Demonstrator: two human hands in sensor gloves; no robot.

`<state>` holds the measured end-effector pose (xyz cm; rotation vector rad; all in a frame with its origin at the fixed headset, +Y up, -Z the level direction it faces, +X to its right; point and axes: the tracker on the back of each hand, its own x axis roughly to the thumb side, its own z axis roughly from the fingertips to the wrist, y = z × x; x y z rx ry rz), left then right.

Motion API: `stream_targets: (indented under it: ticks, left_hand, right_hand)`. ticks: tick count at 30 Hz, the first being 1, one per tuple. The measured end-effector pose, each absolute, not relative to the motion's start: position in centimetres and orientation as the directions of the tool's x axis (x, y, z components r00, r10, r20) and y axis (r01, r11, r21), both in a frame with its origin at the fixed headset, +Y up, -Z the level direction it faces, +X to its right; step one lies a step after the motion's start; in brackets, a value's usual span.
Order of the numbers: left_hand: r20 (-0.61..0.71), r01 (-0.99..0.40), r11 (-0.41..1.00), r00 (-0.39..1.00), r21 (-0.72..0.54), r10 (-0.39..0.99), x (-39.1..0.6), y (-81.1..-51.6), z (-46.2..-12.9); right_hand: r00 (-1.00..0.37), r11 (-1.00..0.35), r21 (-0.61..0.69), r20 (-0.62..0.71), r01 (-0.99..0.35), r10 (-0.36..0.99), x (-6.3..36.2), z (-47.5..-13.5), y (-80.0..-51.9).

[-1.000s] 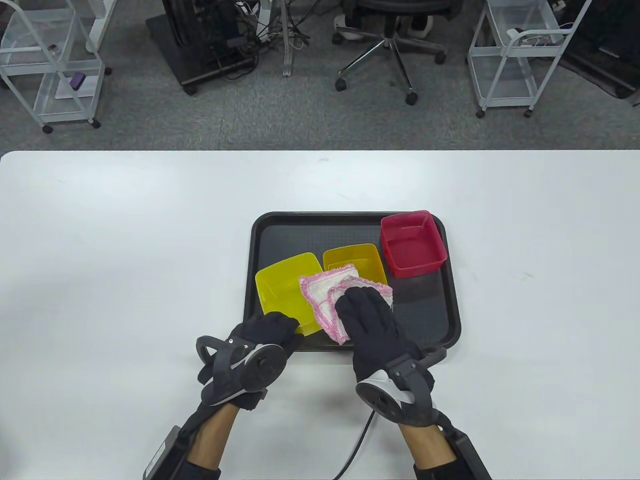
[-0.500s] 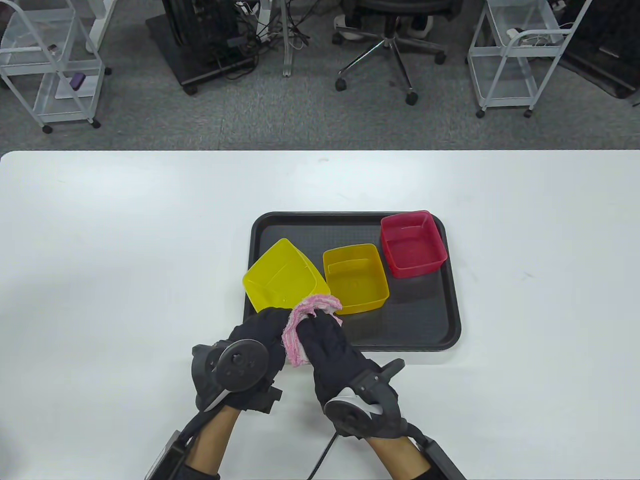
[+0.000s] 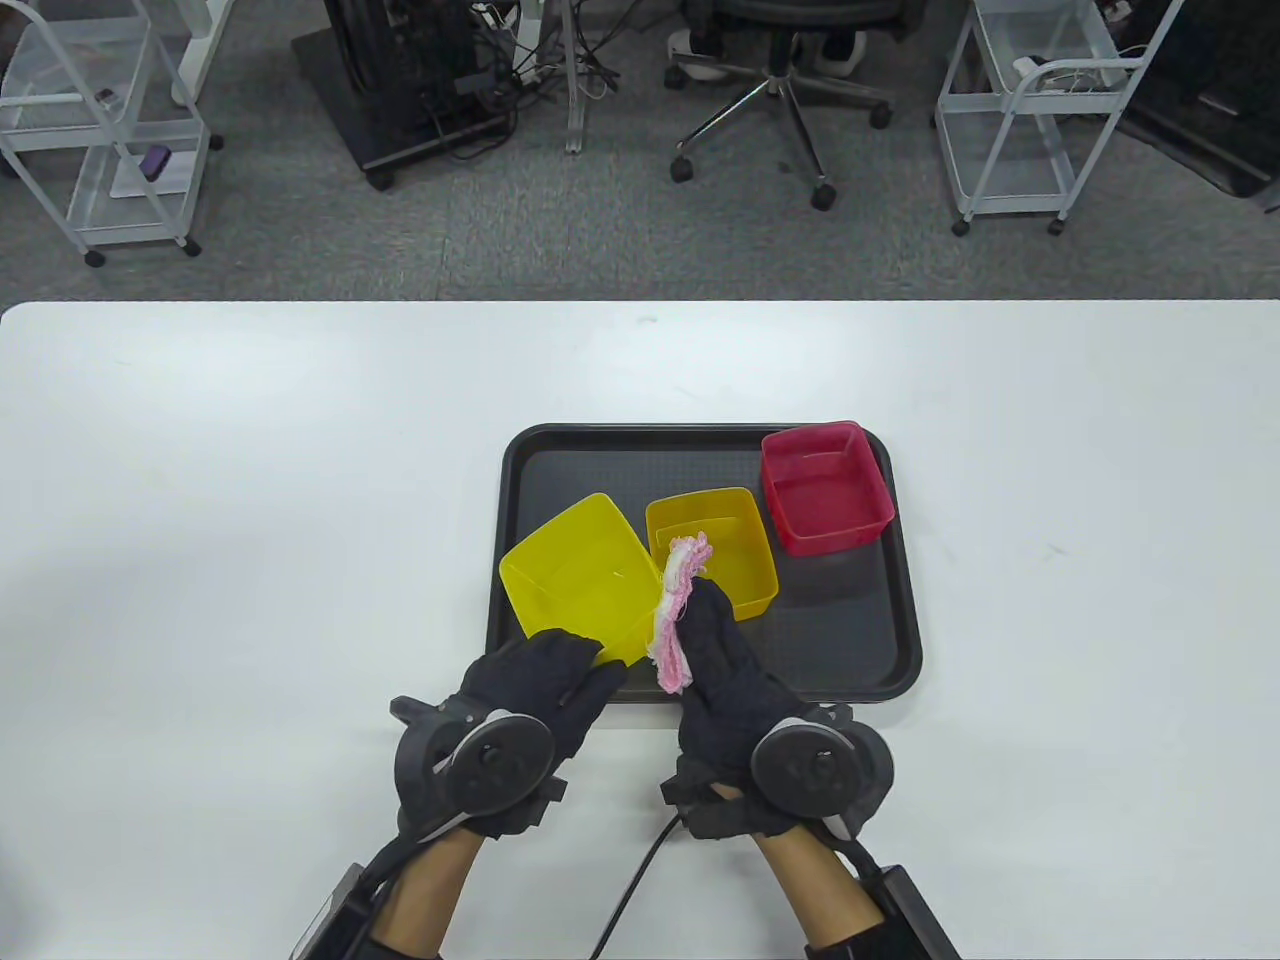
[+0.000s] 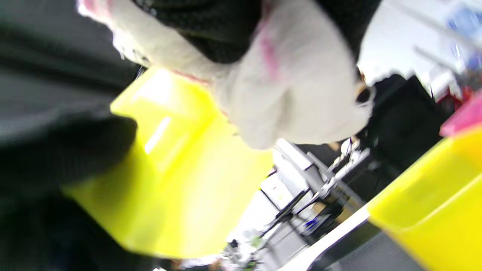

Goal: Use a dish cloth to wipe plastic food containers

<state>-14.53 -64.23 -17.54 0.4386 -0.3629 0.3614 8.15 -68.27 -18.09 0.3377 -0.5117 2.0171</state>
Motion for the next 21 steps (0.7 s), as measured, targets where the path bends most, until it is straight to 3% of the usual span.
stream_targets:
  ticks: [1,4,15,21]
  left_hand:
    - [0.431,-0.411,0.840,0.869,0.354,0.244,-14.6,-64.1,-17.5]
    - [0.487,-0.419,0.839,0.845,0.348,0.220,-14.8,-64.0,-17.4]
    - [0.661,-0.470,0.841,0.725,0.267,0.195,-13.8,-63.5,-16.6]
    - [0.717,-0.531,0.827,0.647,0.182,0.259,-13.5,-62.8,-16.3]
  right_hand:
    - [-0.380,-0.357,-0.138,0.447,-0.924,0.810,8.8,-18.4,-68.5]
    - [-0.302,-0.307,-0.057,0.418,-0.950,0.857,9.6,-19.0,-68.8]
    - [-0.255,-0.228,-0.123,0.313,-0.966,0.915,11.4,-19.9,-69.8]
    - [-0.106,-0.091,-0.070,0.252,-0.993,0.962,13.2,-20.8,-70.6]
